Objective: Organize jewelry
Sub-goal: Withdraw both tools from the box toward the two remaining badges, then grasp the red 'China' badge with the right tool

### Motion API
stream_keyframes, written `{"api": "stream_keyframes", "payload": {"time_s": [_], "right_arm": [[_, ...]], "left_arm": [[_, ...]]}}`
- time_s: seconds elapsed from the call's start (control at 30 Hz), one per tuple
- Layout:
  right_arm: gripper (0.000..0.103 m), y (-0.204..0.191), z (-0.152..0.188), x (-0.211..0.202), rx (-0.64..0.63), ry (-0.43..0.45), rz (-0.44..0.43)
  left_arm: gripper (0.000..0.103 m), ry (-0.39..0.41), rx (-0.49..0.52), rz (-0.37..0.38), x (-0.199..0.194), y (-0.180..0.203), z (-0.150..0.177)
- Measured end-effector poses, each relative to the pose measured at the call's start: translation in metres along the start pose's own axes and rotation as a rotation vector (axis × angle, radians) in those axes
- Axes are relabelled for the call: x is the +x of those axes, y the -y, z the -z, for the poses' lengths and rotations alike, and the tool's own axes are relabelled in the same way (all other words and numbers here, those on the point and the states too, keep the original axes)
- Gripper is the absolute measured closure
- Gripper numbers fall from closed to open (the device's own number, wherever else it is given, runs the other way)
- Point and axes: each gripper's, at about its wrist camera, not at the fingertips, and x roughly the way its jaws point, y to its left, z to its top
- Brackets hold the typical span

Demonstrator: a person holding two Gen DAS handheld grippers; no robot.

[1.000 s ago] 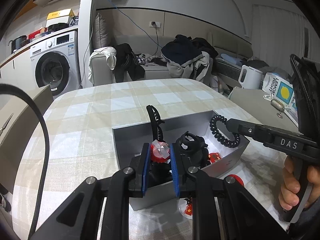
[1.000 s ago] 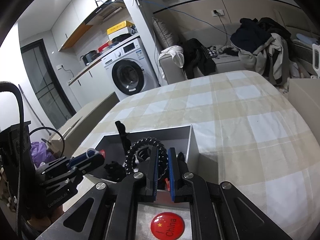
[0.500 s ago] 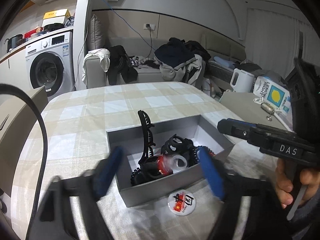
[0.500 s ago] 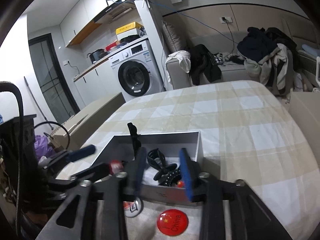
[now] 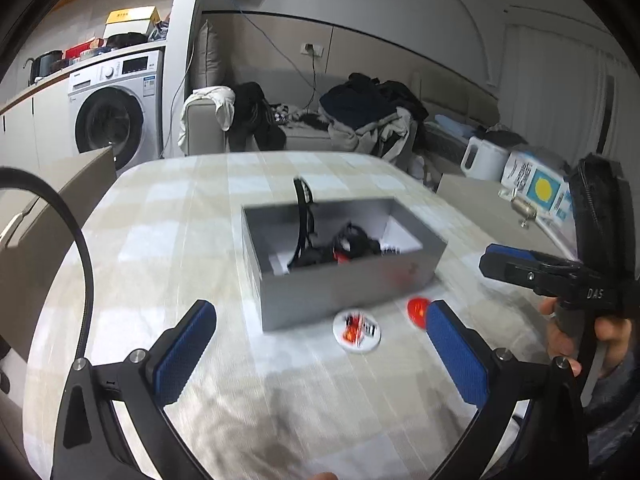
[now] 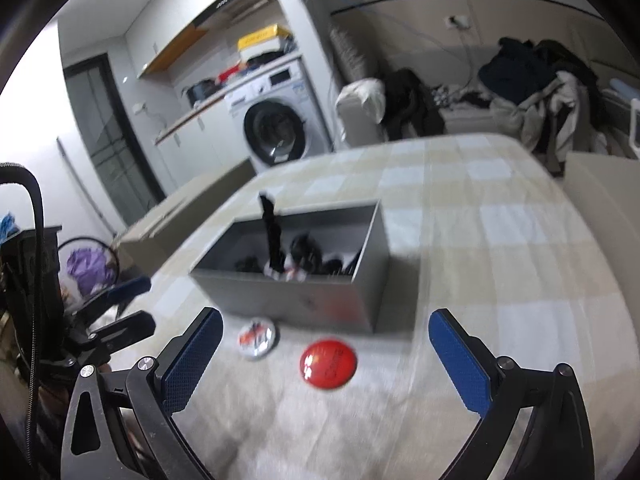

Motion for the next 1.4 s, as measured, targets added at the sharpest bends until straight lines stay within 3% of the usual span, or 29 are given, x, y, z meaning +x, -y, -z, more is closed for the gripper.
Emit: {"api": "stream_keyframes", "payload": {"time_s": [0.1,0.33,0.43,0.6,0.77,1.03,1.4], "right_arm": [[0.0,-0.004,0.005,0.013,-0.025,-0.066,0.011],[0.003,-0.01,0.017,0.036,-0.081,-0.153,0.035],[0.008,-0.013,0.019,0.04,-0.102,-0.178,0.042],[0.025,-0.017,0.022,0.046,-0.142,-0.218,0.074],[0.031,-0.019,0.023,0.049,-0.165,-0.232,0.104],[0.033,-0.026,0.025,0.052,-0.216,-0.242,0.136],[0.047,-0.038,0.03,0.056,-0.28,-0.244,0.181]], "left_arm": [[0.001,-0.024,0.059,-0.023,0.009,0.011,0.006],[0.001,-0.08,0.036,-0.014,0.019,0.003,0.012],[0.001,-0.085,0.01,-0.002,0.019,-0.001,0.014],[0.001,-0.096,-0.007,0.004,0.019,-0.003,0.015],[0.001,-0.096,0.016,0.002,0.018,0.001,0.016],[0.001,-0.108,0.045,-0.011,0.014,0.0,0.019],[0.001,-0.099,-0.026,0.046,0.01,-0.014,0.018]]}}
